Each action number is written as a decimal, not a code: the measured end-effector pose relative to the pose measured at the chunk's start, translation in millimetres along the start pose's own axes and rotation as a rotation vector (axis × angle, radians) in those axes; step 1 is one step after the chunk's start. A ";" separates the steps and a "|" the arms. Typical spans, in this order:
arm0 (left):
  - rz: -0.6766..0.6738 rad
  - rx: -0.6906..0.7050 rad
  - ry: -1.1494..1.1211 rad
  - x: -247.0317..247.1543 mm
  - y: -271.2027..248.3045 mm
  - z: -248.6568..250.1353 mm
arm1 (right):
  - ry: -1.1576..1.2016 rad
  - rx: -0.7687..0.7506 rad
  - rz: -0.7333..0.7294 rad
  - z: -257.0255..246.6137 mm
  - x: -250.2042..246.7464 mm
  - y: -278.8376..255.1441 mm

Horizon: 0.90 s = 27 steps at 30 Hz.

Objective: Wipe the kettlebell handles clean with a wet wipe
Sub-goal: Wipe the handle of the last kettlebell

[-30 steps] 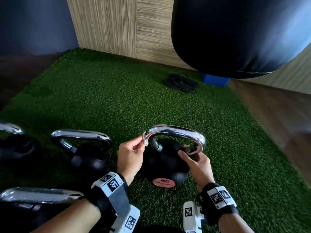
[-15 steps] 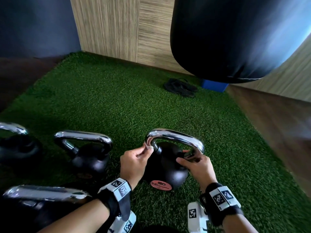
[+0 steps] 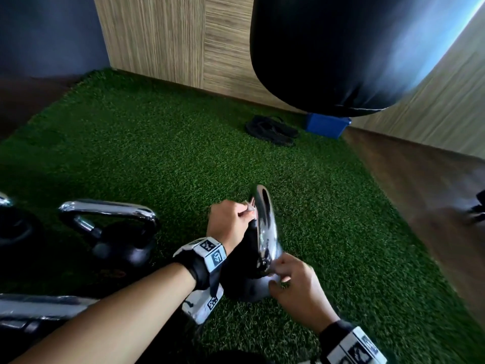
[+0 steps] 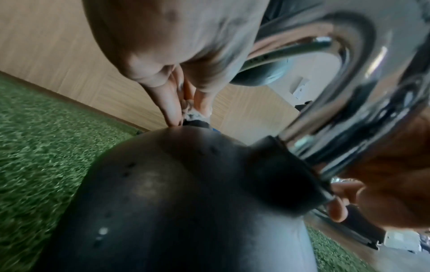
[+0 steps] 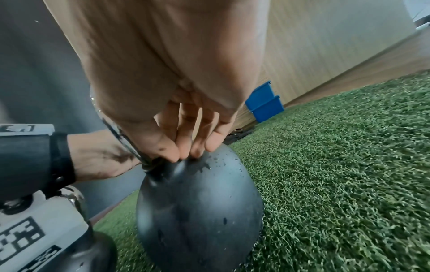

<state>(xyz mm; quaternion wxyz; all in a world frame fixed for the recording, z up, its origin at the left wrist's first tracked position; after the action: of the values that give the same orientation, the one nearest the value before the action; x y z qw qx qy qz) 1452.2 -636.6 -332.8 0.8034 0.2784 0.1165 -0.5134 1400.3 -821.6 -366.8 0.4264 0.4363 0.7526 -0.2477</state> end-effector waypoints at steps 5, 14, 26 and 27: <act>-0.042 0.032 0.001 4.7 -1.7 2.1 | 0.161 0.056 0.055 16.5 -13.7 42.9; -0.125 0.080 -0.028 2.1 7.0 5.9 | 0.264 0.167 -0.242 54.5 65.2 89.3; -0.144 -0.131 -0.396 -12.9 37.9 -6.1 | 0.370 0.192 -0.128 68.7 71.5 95.0; -0.145 -0.159 -0.435 -15.5 38.1 -6.1 | 0.386 0.183 -0.128 68.2 72.9 95.9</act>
<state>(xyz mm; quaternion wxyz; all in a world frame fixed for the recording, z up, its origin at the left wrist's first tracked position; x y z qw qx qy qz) 1479.8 -609.3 -318.0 0.7899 0.0881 0.0007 -0.6069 1493.9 -792.3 -464.4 0.2164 0.4641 0.8207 -0.2534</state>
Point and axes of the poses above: each hand's wrist, its own y-axis towards the middle knuckle, its own x-axis out of the palm, z = x × y, the point moved 10 cm from there along y, towards the middle knuckle, and after that the axes turned 12 degrees about -y, right-handed, at the moved point
